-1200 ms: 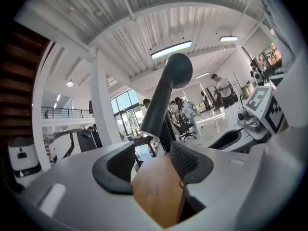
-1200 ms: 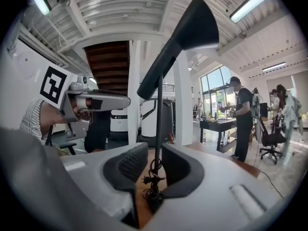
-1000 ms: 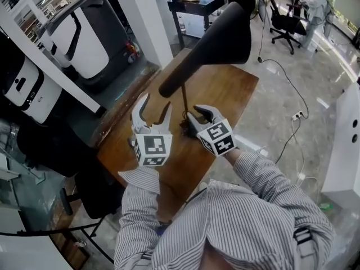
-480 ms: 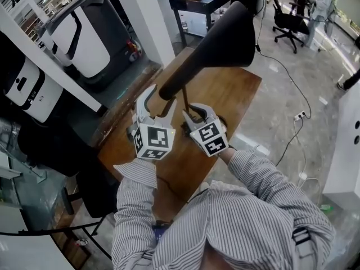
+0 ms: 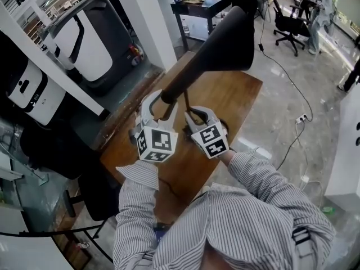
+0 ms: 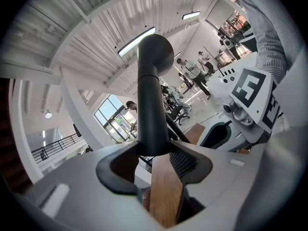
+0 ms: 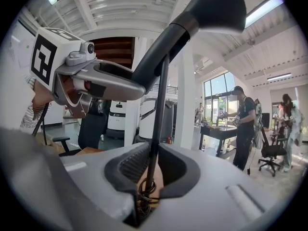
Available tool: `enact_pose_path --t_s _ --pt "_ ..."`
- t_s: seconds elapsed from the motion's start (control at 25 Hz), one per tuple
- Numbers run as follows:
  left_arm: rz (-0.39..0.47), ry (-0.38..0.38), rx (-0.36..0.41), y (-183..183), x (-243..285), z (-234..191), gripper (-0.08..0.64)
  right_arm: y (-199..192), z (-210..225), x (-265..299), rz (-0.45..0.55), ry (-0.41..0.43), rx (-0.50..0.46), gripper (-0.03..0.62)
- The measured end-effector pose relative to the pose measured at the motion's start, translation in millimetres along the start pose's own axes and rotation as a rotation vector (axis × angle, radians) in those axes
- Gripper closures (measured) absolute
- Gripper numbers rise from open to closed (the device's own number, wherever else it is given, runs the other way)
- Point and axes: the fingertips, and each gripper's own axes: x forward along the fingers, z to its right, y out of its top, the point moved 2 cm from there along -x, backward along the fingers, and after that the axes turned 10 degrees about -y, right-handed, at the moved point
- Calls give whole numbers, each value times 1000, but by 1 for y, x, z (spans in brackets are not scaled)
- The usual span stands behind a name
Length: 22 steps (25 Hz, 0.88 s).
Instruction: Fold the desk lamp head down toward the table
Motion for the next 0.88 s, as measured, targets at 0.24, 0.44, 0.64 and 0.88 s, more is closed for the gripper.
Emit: enact_pose_path --t_s 0.24,0.44,0.64,0.88 --pt "-56 -26 51 3 -2 -6 354 1 2 0 -5 9 -22 538" --pt "-106 -73 129 7 -8 -13 356 3 2 -1 -11 11 -21 538" --pt "-142 -137 139 5 -10 -13 356 2 0 0 -14 1 -23 538" --pt "-193 -179 215 9 -15 -20 356 2 1 -1 -14 -3 -24 538"
